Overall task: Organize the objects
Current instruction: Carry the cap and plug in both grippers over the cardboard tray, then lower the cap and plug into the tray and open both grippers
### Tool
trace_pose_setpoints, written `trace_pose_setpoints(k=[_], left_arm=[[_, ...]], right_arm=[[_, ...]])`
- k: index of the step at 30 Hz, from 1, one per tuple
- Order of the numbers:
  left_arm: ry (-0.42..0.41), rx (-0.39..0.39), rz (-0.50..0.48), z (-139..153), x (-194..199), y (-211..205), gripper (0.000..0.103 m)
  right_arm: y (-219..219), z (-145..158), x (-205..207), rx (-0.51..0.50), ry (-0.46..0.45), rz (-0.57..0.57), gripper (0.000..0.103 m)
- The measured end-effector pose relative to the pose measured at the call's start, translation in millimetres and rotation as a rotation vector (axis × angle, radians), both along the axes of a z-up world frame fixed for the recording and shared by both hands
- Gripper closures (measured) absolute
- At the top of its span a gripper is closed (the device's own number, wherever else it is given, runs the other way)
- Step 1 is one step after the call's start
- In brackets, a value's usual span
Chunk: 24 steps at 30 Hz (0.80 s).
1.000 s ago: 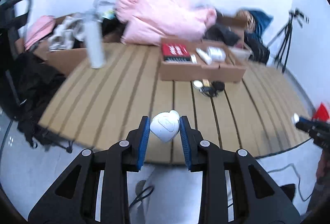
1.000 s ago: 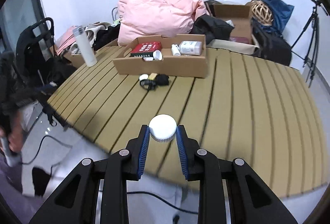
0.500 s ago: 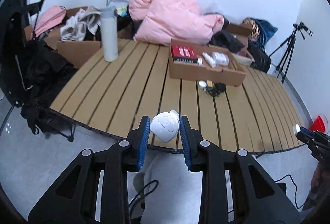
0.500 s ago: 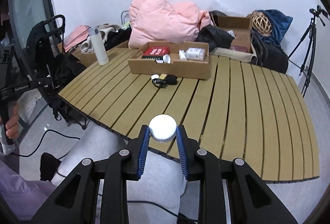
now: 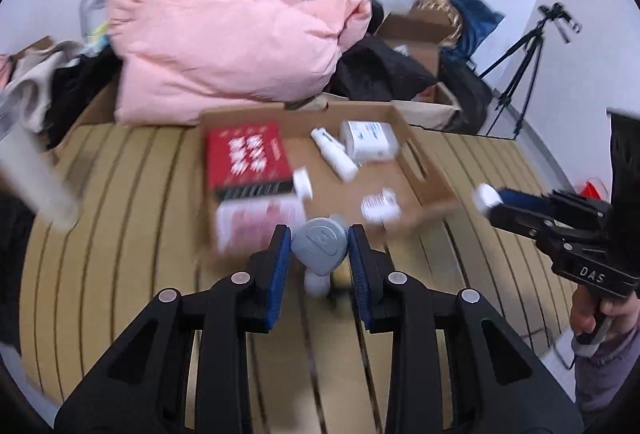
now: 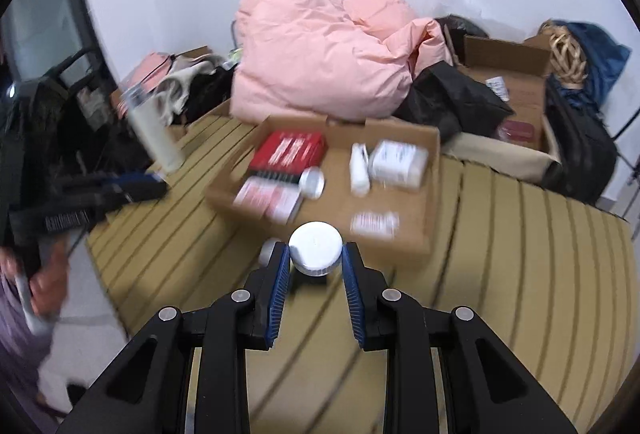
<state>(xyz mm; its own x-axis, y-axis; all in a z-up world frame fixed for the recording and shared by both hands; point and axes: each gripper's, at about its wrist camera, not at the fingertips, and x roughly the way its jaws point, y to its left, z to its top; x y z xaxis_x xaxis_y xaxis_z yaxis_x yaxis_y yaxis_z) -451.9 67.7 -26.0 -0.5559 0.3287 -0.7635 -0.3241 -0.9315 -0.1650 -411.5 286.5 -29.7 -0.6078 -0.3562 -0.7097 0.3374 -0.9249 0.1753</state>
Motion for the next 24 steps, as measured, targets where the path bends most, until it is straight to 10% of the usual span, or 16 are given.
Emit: trace_pose_setpoints(k=[12, 15, 19, 24], left_arm=[[-0.111, -0.050, 0.029, -85.9, -138.9, 59.0, 0.076], [-0.105, -0.046, 0.017, -86.8, -137.9, 56.4, 0.065], [-0.067, -0.023, 0.027, -74.8, -126.8, 43.3, 0.052], [-0.054, -0.037, 0.101, -42.7, -95.9, 12.7, 0.043]], right_arm=[[-37.3, -84.8, -231.6, -0.118, -0.241, -0.096, 0.073], [-46.2, -94.7, -245.1, -0.085, -0.261, -0.061, 0.070], [-44.6, -88.8, -244.3, -0.100, -0.237, -0.066, 0.021], [-30.4, -59.2, -218.5, -0.080, -0.195, -0.087, 0.020]])
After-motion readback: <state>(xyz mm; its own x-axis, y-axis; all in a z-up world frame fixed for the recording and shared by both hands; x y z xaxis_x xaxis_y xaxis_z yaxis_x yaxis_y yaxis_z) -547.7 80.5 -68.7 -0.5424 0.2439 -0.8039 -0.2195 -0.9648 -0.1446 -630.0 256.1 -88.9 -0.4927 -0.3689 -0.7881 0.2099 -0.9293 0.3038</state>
